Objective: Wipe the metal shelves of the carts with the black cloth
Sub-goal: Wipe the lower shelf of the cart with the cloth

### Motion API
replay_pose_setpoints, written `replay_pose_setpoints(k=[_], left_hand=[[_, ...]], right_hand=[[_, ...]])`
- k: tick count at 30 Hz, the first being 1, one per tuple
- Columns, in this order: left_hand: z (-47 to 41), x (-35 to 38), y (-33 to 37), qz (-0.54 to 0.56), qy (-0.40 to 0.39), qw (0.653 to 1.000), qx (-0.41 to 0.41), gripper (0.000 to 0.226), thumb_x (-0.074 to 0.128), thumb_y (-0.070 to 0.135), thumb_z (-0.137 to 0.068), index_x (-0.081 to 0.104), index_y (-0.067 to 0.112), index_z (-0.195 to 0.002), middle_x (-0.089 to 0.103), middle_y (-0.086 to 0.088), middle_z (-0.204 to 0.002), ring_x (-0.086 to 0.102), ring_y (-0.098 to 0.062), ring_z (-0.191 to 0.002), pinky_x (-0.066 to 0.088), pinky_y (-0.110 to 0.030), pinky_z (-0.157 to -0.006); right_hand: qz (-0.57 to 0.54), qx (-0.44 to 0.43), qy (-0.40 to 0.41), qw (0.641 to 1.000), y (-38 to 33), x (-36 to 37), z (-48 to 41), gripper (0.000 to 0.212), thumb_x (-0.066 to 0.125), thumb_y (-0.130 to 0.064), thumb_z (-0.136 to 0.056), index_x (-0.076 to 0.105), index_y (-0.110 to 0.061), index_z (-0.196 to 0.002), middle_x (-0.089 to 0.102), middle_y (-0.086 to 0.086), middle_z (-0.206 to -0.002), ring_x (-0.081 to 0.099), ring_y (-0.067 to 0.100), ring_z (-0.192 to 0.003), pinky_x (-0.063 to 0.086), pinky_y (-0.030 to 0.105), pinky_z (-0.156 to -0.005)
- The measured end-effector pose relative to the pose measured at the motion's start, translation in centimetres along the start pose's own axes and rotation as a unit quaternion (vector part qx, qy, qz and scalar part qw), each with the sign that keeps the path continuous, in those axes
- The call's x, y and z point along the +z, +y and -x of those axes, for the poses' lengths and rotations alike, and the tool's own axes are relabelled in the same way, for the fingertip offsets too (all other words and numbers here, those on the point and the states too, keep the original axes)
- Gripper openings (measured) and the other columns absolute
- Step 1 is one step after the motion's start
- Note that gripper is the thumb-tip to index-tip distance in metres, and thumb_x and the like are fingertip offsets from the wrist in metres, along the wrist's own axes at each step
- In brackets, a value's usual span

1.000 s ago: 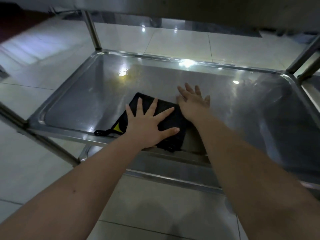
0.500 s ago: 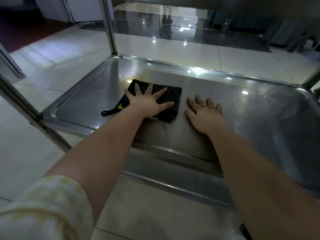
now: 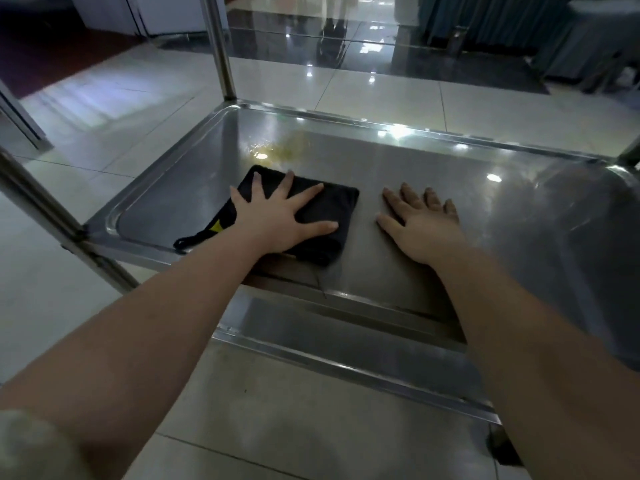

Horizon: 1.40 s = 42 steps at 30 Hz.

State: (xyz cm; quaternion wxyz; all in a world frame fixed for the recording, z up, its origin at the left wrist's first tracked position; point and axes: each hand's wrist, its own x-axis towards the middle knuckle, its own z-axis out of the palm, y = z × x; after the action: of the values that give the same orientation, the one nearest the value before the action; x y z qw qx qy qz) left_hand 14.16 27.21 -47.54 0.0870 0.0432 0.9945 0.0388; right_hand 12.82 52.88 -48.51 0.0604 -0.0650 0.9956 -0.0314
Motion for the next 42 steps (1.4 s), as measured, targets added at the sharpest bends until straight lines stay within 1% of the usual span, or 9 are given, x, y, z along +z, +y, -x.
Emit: replay_pose_setpoints(k=[9,12,17,21,26,29,32,35,42], left_hand=[[-7.2,-2.3,-0.3,0.008,-0.006,0.999,-0.04,0.091,0.015,0.099,-0.066,-0.003,0.062,-0.147,-0.009,0.007,-0.166,-0.016,-0.043,-0.148,-0.007,-0.074,-0.109],[-5.2,-2.2,-0.4,-0.006,-0.025,1.0,-0.014,0.087,0.015,0.097,-0.068,-0.006,0.063,-0.146,-0.012,0.006,-0.165,-0.017,-0.043,-0.147,-0.009,-0.074,-0.109],[2.1,0.0,-1.9,-0.026,-0.031,0.997,0.059,0.091,0.004,0.1,-0.058,-0.017,0.067,-0.14,-0.017,0.008,-0.164,-0.017,-0.042,-0.147,-0.008,-0.073,-0.11],[5.1,0.7,-2.5,-0.028,-0.024,0.998,0.045,0.091,0.001,0.101,-0.055,-0.02,0.068,-0.138,-0.02,0.01,-0.163,-0.018,-0.041,-0.148,-0.009,-0.071,-0.111],[5.4,1.1,-1.9,-0.015,0.006,0.999,0.037,0.085,0.007,0.096,-0.063,-0.014,0.068,-0.14,-0.016,0.01,-0.164,-0.017,-0.04,-0.148,-0.009,-0.07,-0.112],[2.4,0.2,-3.6,0.006,0.004,0.999,0.045,0.084,0.014,0.098,-0.064,-0.008,0.07,-0.141,-0.012,0.012,-0.164,-0.017,-0.039,-0.148,-0.01,-0.07,-0.112],[-2.8,-1.3,-5.0,0.015,-0.009,1.0,0.009,0.084,0.021,0.097,-0.068,-0.003,0.067,-0.143,-0.011,0.011,-0.165,-0.018,-0.039,-0.148,-0.01,-0.07,-0.111],[-7.3,-2.2,-4.5,0.006,-0.003,1.0,-0.023,0.087,0.019,0.098,-0.068,-0.003,0.064,-0.146,-0.009,0.008,-0.166,-0.016,-0.043,-0.147,-0.008,-0.073,-0.11],[-13.3,-3.5,-3.3,0.013,0.025,0.999,-0.026,0.09,0.021,0.098,-0.068,0.003,0.061,-0.148,-0.002,0.004,-0.166,-0.012,-0.045,-0.148,-0.007,-0.074,-0.11]], right_hand=[[-0.005,0.008,0.013,1.0,-0.1,0.0,0.2,0.065,0.018,-0.07,-0.095,0.006,-0.046,-0.154,0.0,-0.01,-0.165,0.0,0.028,-0.152,0.002,0.053,-0.12],[-0.01,0.016,0.008,1.0,-0.2,-0.2,0.2,0.064,0.018,-0.069,-0.096,0.005,-0.047,-0.154,0.0,-0.01,-0.165,-0.001,0.028,-0.152,0.001,0.053,-0.12],[-0.011,0.037,-0.009,0.999,-0.2,-0.2,0.5,0.063,0.018,-0.069,-0.096,0.004,-0.048,-0.154,-0.001,-0.01,-0.166,-0.002,0.029,-0.152,0.001,0.053,-0.12],[-0.04,0.097,-0.05,0.993,-2.7,-1.3,-1.2,0.062,0.017,-0.066,-0.098,-0.002,-0.048,-0.154,-0.008,-0.011,-0.165,-0.015,0.039,-0.149,-0.006,0.064,-0.116],[-0.029,0.027,-0.024,0.999,-6.4,-0.9,-3.6,0.058,0.016,-0.063,-0.1,-0.005,-0.05,-0.152,-0.012,-0.015,-0.163,-0.022,0.035,-0.147,-0.016,0.07,-0.109],[-0.018,0.034,-0.018,0.999,-6.3,-0.1,-3.8,0.056,0.01,-0.063,-0.099,-0.005,-0.052,-0.152,-0.011,-0.016,-0.163,-0.014,0.038,-0.149,-0.014,0.067,-0.111],[-0.029,0.034,-0.028,0.999,-6.5,-0.2,-3.8,0.055,0.008,-0.063,-0.099,-0.007,-0.051,-0.152,-0.013,-0.015,-0.163,-0.014,0.037,-0.149,-0.01,0.064,-0.115],[-0.033,0.037,-0.035,0.998,-6.7,-0.3,-3.6,0.055,0.008,-0.062,-0.099,-0.007,-0.052,-0.151,-0.014,-0.016,-0.163,-0.015,0.036,-0.149,-0.01,0.063,-0.115],[-0.029,0.041,-0.006,0.999,-6.5,-0.1,-3.9,0.055,0.009,-0.064,-0.098,-0.004,-0.054,-0.151,-0.011,-0.018,-0.163,-0.013,0.036,-0.15,-0.008,0.064,-0.115]])
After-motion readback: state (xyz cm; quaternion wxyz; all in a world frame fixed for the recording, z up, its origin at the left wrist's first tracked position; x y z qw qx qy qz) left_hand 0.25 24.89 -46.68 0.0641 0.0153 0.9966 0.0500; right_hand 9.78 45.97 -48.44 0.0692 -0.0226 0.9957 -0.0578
